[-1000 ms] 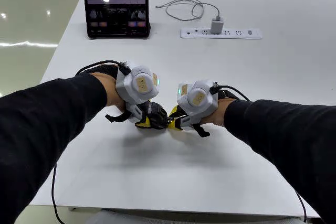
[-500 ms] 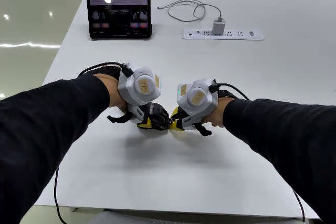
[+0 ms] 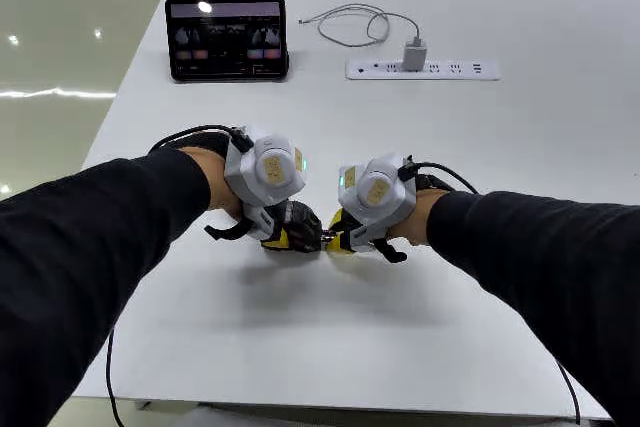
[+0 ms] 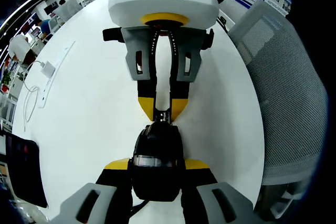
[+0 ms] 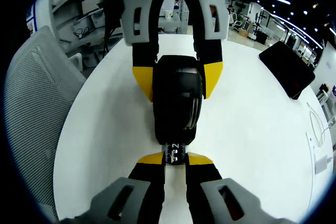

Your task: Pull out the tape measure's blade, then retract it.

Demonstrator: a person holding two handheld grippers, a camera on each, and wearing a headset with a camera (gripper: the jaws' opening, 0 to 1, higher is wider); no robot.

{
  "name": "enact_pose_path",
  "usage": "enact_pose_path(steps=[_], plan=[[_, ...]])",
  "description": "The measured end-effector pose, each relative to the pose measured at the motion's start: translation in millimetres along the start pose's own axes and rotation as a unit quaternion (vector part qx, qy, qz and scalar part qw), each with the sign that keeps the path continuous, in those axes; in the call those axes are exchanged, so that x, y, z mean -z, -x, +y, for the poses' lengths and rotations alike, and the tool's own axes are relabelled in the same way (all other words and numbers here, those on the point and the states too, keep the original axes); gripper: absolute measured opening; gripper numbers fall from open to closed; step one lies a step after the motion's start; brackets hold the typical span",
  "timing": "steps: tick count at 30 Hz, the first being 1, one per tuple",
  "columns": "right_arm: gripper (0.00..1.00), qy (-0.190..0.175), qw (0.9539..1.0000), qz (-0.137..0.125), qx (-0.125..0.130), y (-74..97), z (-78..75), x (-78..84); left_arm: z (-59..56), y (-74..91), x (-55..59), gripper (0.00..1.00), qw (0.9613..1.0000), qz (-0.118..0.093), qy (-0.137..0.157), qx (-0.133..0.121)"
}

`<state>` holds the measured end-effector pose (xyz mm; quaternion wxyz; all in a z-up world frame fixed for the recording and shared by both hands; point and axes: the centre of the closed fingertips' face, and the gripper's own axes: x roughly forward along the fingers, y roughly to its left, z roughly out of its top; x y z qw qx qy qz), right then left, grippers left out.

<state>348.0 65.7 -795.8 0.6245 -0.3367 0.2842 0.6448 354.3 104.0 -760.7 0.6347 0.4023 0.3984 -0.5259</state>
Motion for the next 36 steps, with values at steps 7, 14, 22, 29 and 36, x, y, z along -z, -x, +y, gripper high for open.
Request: enact_pose_path(steps=[7, 14, 22, 29, 36], plan=[[0.1, -0.008, 1.0, 0.001, -0.001, 3.2, -1.5, 3.7, -0.5, -0.2, -0.1, 0.31, 1.0, -0.001, 0.003, 0.0], [0.1, -0.013, 0.9999, 0.003, -0.003, 6.7, -1.4, 7.8, -0.5, -0.5, 0.5, 0.31, 1.0, -0.003, 0.005, 0.001], [0.1, -0.018, 0.9998, 0.004, -0.002, 12.6, -1.4, 15.1, -0.6, -1.3, 0.5, 0.31, 1.0, -0.003, 0.006, 0.001], [0.1, -0.02, 0.9998, 0.007, -0.001, 17.5, -1.5, 20.6, -0.3, -1.8, 0.4, 0.31, 1.0, -0.005, 0.008, 0.001], [0.1, -0.022, 0.9997, 0.007, -0.001, 22.1, -0.9, 24.4, -0.3, -1.0, 0.4, 0.31, 0.9999, -0.007, 0.01, 0.0]])
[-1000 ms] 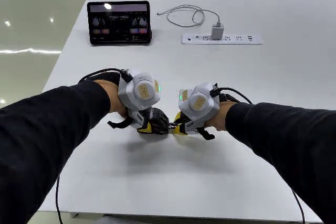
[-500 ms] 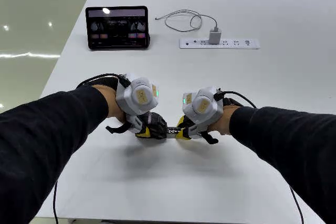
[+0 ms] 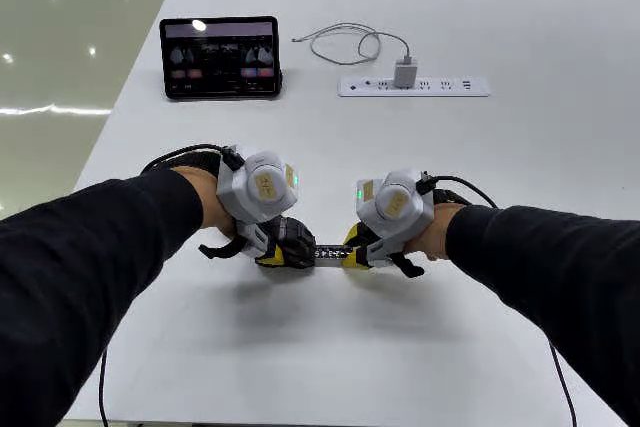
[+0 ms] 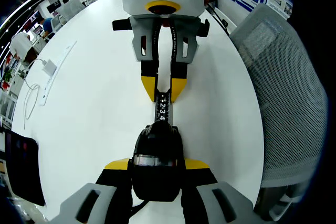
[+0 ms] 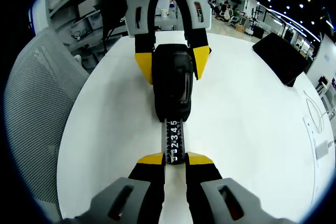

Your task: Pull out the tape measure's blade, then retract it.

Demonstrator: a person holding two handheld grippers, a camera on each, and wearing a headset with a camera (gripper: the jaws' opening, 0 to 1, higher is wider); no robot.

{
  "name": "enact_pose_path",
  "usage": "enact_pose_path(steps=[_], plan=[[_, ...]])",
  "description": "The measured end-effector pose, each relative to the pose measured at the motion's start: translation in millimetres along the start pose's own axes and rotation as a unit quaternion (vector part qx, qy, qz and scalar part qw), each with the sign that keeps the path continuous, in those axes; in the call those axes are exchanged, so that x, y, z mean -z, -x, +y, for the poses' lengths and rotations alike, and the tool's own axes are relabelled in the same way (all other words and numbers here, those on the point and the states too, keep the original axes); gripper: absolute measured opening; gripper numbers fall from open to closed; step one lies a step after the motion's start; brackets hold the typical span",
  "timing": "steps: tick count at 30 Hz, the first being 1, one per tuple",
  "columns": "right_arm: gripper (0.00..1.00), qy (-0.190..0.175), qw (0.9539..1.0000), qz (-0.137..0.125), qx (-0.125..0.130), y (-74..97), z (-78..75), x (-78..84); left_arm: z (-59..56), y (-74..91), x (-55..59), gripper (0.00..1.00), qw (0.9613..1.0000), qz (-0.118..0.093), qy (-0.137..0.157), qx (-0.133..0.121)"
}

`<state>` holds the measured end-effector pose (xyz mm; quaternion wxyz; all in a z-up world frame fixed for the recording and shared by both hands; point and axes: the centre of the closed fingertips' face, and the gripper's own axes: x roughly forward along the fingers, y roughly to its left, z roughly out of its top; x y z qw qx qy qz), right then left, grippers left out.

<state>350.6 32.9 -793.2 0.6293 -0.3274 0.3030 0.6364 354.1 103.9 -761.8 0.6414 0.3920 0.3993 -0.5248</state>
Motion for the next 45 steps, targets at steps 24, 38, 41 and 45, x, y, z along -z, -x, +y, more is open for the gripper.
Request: enact_pose_path(steps=[24, 38, 41, 45], plan=[[0.1, -0.011, 0.9999, 0.01, 0.006, 16.1, -2.7, 23.9, -0.9, 0.2, -1.0, 0.31, 1.0, -0.003, 0.002, -0.002], [0.09, -0.011, 0.9998, 0.012, 0.008, 24.5, -3.1, 32.6, -0.6, 1.2, -2.0, 0.31, 1.0, -0.007, 0.005, -0.004], [0.09, -0.013, 0.9998, 0.014, 0.008, 27.8, -4.1, 37.2, -0.9, 1.8, -2.2, 0.31, 0.9999, -0.008, 0.006, -0.003], [0.09, -0.018, 0.9997, 0.016, 0.008, 31.9, -4.2, 43.1, -1.2, 1.6, -2.6, 0.31, 1.0, -0.007, 0.006, -0.003]])
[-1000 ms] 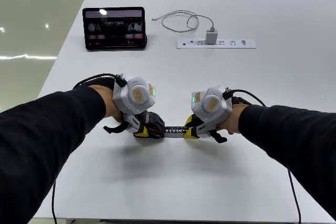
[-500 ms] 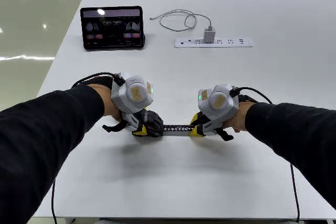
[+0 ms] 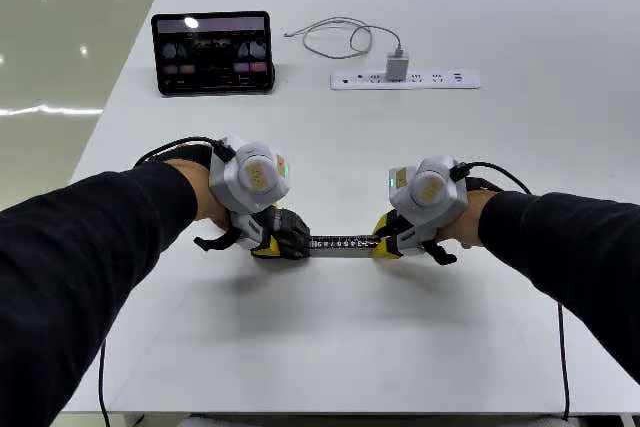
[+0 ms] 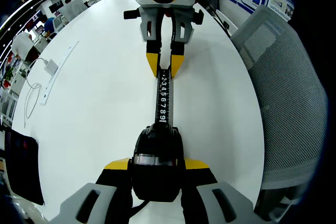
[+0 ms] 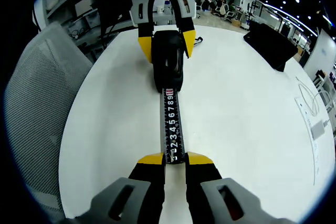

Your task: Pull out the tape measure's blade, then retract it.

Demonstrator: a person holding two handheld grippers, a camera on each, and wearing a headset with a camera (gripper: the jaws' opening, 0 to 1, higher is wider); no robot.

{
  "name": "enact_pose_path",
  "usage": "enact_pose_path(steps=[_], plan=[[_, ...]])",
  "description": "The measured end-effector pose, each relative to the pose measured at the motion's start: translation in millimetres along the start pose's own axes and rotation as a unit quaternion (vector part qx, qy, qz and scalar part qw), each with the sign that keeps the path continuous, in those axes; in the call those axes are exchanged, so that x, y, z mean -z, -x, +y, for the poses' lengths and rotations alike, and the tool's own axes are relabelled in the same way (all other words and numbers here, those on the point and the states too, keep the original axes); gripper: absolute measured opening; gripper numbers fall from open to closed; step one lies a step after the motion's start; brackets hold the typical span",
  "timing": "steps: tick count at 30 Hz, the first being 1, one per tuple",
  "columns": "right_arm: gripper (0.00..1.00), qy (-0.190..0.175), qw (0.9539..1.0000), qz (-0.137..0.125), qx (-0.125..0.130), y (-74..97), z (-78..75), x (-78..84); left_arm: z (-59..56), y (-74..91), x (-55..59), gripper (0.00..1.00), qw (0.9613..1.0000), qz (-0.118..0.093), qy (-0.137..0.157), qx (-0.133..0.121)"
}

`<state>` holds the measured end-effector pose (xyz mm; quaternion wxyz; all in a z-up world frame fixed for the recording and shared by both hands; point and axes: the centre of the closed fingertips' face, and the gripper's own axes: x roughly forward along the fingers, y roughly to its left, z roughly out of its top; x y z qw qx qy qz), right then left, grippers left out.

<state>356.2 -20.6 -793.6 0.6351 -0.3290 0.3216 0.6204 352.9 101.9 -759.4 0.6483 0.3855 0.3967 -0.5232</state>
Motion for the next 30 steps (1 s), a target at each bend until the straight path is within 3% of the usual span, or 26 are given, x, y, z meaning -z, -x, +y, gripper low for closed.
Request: enact_pose_path(steps=[30], plan=[[0.09, -0.011, 0.9999, 0.004, 0.009, 18.2, -1.1, 25.4, -0.2, -0.2, 0.1, 0.31, 1.0, -0.004, 0.001, -0.002]])
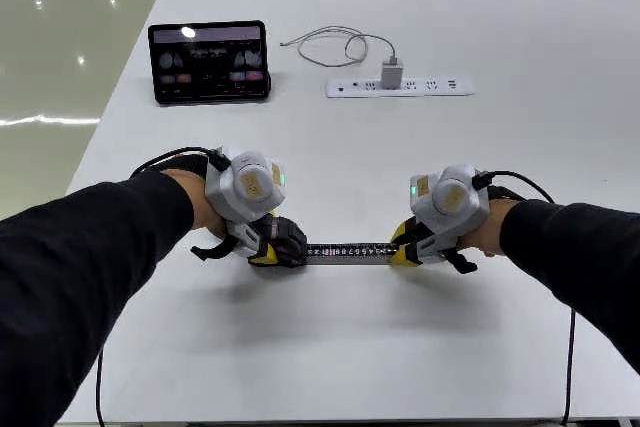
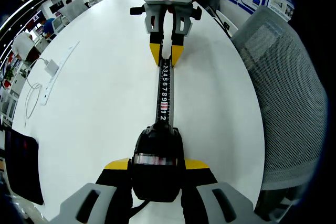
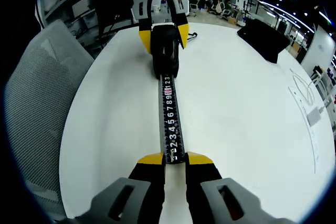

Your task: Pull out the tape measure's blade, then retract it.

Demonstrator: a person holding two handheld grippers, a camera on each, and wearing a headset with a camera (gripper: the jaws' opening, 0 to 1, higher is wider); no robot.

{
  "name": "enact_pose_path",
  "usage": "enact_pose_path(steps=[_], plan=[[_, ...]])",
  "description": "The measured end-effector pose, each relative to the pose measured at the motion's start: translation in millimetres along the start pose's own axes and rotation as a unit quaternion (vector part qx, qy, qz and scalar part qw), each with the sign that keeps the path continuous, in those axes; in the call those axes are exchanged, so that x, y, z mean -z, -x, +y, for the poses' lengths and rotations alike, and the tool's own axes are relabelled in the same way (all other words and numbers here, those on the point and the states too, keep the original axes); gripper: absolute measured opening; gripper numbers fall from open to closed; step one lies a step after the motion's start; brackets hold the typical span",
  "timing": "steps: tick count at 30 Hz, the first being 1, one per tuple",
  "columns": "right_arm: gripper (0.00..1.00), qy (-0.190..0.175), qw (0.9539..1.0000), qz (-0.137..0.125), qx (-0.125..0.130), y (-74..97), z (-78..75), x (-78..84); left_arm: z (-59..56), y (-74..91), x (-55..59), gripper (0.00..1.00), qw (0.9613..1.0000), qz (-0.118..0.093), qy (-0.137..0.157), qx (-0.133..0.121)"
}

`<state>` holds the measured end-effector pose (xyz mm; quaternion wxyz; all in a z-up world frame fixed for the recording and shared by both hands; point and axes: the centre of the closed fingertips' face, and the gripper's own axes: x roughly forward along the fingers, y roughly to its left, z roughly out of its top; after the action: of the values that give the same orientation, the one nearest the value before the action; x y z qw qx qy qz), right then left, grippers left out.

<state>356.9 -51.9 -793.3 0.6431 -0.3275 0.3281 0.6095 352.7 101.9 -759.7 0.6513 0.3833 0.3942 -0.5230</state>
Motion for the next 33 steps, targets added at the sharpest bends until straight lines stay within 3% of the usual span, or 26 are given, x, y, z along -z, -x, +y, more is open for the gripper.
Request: enact_pose_path(steps=[11, 33], plan=[[0.09, -0.009, 0.9999, 0.005, 0.007, 12.7, -4.0, 17.9, 2.0, -1.8, 1.2, 0.31, 1.0, -0.001, 0.0, -0.001], [0.09, -0.018, 0.9997, 0.013, 0.014, 26.4, -3.3, 35.7, 2.2, -2.1, 1.8, 0.31, 1.0, -0.002, 0.0, -0.002]])
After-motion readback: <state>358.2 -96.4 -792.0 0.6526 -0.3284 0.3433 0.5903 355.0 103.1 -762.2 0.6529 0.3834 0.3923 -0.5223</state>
